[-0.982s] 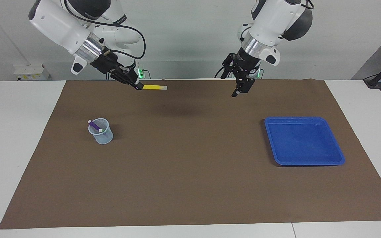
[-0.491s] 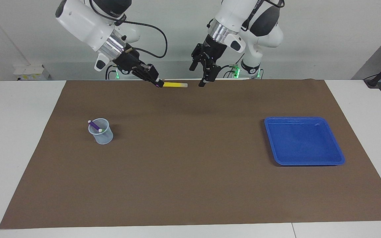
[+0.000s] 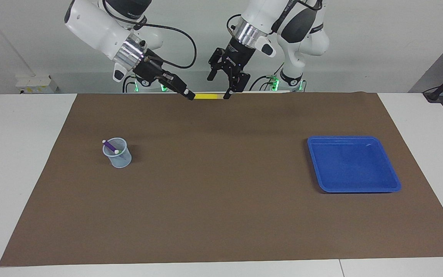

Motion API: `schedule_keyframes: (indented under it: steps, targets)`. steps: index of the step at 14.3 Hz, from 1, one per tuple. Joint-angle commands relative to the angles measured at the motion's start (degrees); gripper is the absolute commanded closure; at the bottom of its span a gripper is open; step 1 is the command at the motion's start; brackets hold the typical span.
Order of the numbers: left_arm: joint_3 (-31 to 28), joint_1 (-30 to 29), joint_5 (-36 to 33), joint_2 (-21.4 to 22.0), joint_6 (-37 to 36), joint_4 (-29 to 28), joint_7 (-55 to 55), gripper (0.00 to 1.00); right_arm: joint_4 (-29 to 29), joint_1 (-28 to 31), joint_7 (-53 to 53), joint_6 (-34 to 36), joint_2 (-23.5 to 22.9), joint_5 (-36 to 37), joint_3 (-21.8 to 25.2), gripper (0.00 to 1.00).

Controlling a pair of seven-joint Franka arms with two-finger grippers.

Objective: Right arm passes pens to left for tray arrangement
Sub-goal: 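Carry the yellow pen toward center while the left gripper reaches it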

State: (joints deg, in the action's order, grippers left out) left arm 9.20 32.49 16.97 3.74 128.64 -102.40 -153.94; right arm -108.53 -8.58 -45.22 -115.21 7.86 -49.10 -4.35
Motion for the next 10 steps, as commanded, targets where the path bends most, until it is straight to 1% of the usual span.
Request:
schedule_keyframes:
  steps: [1, 2, 4, 7, 8, 9, 10]
  targets:
    - [-0.68, 3.18, -5.78, -3.02, 1.96, 2.98, -2.59, 0.0, -1.59, -0.13, -0.22, -1.24, 1.19, -1.53, -0.13, 1.0]
    - [-0.59, 3.37, -6.76, -4.78, 1.01, 4.91, -2.42, 0.03, -1.6, -0.13, -0.22, -1.24, 1.19, -1.53, -0.13, 1.0]
    - [-0.5, 3.45, -8.26, -5.85, -1.27, 6.16, -2.15, 0.08, -1.6, -0.13, -0.22, -1.15, 1.19, -1.53, -0.13, 1.0]
    - [-0.5, 3.37, -10.37, -8.57, -5.75, 11.06, -1.97, 0.09, -1.6, -0.13, -0.13, -1.07, 1.19, -1.53, -0.13, 1.0]
    - [-0.5, 3.37, -10.55, -9.01, -7.07, 12.04, -1.97, 0.15, -1.6, -0.13, -0.13, -1.07, 1.19, -1.53, -0.13, 1.0]
    - [-0.42, 3.37, -10.73, -9.02, -8.83, 12.22, -1.89, 0.18, -1.6, -0.13, -0.13, -1.15, 1.19, -1.53, -0.13, 1.0]
    - [-0.07, 3.37, -11.42, -9.19, -11.11, 13.18, -1.71, 0.18, -1.6, -0.13, -0.13, -0.98, 1.19, -1.53, -0.13, 1.0]
